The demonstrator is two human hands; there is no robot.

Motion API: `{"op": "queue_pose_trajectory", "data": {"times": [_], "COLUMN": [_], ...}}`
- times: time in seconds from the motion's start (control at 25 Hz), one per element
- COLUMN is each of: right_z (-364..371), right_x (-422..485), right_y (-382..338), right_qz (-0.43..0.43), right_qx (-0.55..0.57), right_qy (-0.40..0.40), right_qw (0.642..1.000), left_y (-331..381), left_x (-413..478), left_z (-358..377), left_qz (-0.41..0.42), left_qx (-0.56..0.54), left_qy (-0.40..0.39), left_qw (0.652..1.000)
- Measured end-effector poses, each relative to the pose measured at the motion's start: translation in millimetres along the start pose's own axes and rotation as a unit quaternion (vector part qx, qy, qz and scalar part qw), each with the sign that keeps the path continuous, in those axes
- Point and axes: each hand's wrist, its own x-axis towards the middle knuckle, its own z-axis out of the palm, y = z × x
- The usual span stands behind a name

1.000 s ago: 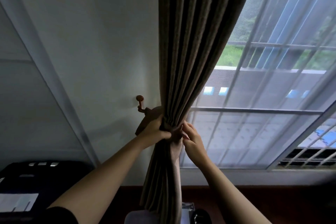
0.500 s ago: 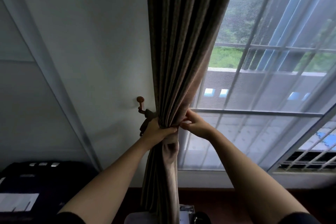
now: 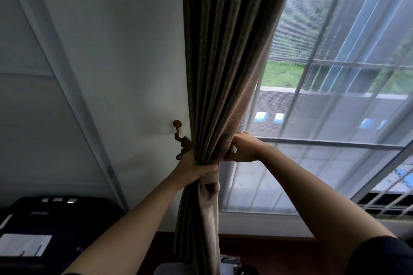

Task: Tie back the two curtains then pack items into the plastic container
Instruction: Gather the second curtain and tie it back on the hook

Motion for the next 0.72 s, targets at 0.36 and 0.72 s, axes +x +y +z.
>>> {"op": "queue_pose_trajectory", "data": {"times": [0.36,0.72], "right_z": [25.8,33.5], "right_x": [-10.6,-26.6], "right_y": [16.9,32.3], "right_qz": [0.055,0.032], "right_qx": [-0.196,0.062], "right_qy": [0.154,0.195], "right_qw": [0.967,0.978], "left_y": [-4.6,5.1], "left_x": [-3.3,1.0], "left_z": [1.3,-0.7], "left_qz": [-0.011,-0.017], "left_qx": [-0.006,-0.153], "left_qy": [0.018,-0.046], "left_qw": [1.0,0.987]}}
